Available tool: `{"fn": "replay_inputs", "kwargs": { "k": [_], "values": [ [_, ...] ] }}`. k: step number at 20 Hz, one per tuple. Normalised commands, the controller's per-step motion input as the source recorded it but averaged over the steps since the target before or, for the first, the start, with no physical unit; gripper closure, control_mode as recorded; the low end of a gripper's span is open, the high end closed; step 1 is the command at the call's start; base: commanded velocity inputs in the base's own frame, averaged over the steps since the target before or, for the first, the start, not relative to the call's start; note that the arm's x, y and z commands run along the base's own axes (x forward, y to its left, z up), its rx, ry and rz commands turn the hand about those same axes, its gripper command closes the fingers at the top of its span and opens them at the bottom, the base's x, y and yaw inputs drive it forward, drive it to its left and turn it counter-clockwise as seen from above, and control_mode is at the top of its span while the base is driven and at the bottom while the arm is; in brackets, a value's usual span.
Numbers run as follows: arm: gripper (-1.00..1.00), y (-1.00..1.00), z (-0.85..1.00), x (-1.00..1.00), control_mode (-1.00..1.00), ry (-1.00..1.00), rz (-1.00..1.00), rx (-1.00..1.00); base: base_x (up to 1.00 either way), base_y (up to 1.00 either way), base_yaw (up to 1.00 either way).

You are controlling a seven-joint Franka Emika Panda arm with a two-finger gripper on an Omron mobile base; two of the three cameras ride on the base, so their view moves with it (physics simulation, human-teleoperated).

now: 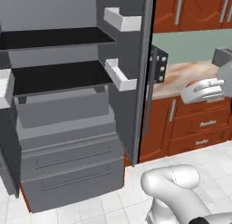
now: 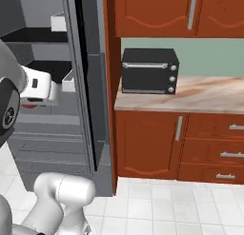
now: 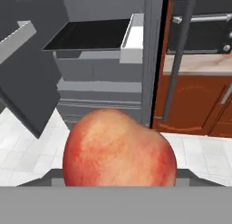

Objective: Pick the peach and tangerine from the fridge and place them inside the tupperware on the counter.

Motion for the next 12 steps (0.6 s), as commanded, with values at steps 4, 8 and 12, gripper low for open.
{"fn": "replay_inputs", "kwargs": {
  "k": [4,8,12],
  "values": [
    [1.00,0.00,0.00,0.00,1.00,0.00,0.00,0.00,-0.11,-1.00,-0.23],
    [1.00,0.00,0.00,0.00,1.00,0.00,0.00,0.00,0.00,-1.00,-0.20],
    [1.00,0.00,0.00,0.00,1.00,0.00,0.00,0.00,0.11,-1.00,-0.14]
  ]
}}
